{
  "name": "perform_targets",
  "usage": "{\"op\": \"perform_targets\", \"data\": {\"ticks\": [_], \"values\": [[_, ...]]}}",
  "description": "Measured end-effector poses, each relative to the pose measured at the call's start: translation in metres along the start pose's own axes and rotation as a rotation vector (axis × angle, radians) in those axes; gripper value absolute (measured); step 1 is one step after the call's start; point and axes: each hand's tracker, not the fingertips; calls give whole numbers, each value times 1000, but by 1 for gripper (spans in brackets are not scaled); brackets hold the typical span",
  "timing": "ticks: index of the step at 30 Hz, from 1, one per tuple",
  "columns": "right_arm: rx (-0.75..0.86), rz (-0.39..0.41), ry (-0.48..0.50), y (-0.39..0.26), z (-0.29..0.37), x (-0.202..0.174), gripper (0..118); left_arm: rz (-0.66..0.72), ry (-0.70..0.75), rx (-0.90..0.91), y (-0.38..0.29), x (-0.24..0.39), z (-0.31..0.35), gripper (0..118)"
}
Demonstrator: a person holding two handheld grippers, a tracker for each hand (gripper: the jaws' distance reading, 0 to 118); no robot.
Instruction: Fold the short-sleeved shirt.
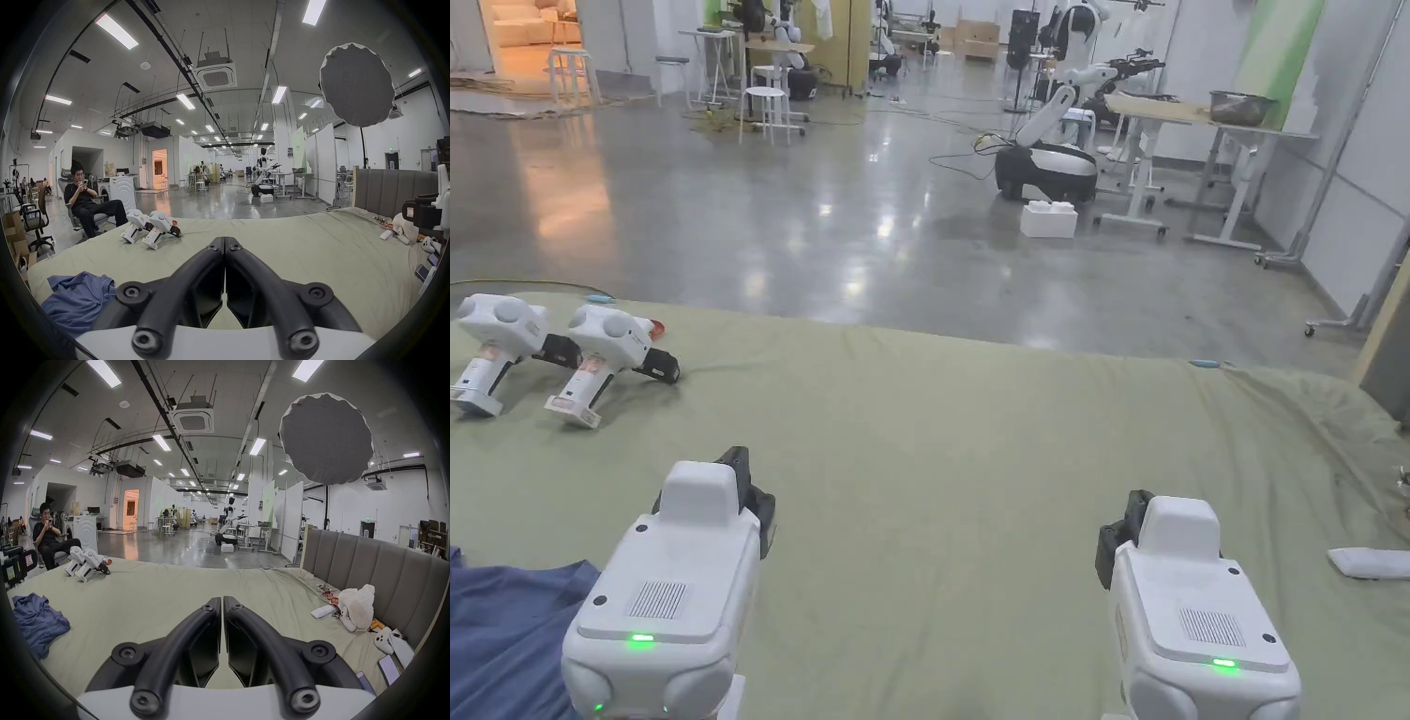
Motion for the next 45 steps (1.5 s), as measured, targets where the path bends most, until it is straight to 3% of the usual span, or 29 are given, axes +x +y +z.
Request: {"op": "perform_targets", "data": {"ticks": [2, 8, 10, 11, 12, 13, 15, 19, 22, 25, 26, 28, 30, 34, 36, 38, 39, 42, 45], "values": [[-1, -49, -4, 1, 0, 4, 2, 49, 11, -21, 3, -4, -1, 0], [3, -434, -8, 9, 5, 26, 1, 475, -54, -34, 4, -31, -6, 1], [21, -512, -14, 12, 7, 31, 0, 580, -94, -17, 4, -37, -4, 1], [31, -538, -23, 13, 8, 33, 0, 575, -91, -7, 5, -37, -4, 1], [32, -515, -37, 15, 9, 33, 0, 510, -85, 2, 8, -33, -3, 1], [40, -477, -40, 18, 8, 31, 0, 344, -79, 12, 12, -25, -2, 1], [40, -236, 26, 25, 4, 23, 0, -17, -46, 21, 18, -7, -1, 0], [125, 494, 42, 25, 8, -8, 0, -585, 0, 42, 10, 14, -9, 0], [165, 903, 63, 13, 8, -18, 0, -919, 44, 66, 0, 19, -15, 0], [189, 1191, 33, -1, 6, -24, 0, -1109, 34, 88, -14, 17, -14, 0], [187, 1216, 43, -1, 10, -22, 0, -1130, 27, 89, -16, 16, -14, 0], [148, 1140, 64, 0, 10, -21, 0, -1067, 20, 66, -16, 15, -11, 0], [107, 949, 55, 4, 8, -17, 0, -829, 7, 26, -11, 13, -10, 0], [28, 471, 36, 12, 4, -7, 0, -166, -45, -43, -2, -6, -10, 0], [-15, 193, 39, 13, 4, 1, 0, 13, -53, -55, -5, -14, -11, 0], [-39, -38, 53, 11, 4, 11, 0, 74, -35, -65, -9, -14, -11, 0], [-40, -97, 34, 9, 5, 13, 0, 106, -35, -66, -10, -14, -11, 0], [-9, -160, -21, 2, 9, 13, 0, 287, -66, -56, -11, -23, -9, 0], [-18, -156, -11, 2, 8, 13, 0, 260, -39, -45, 1, -15, 3, 0]]}}
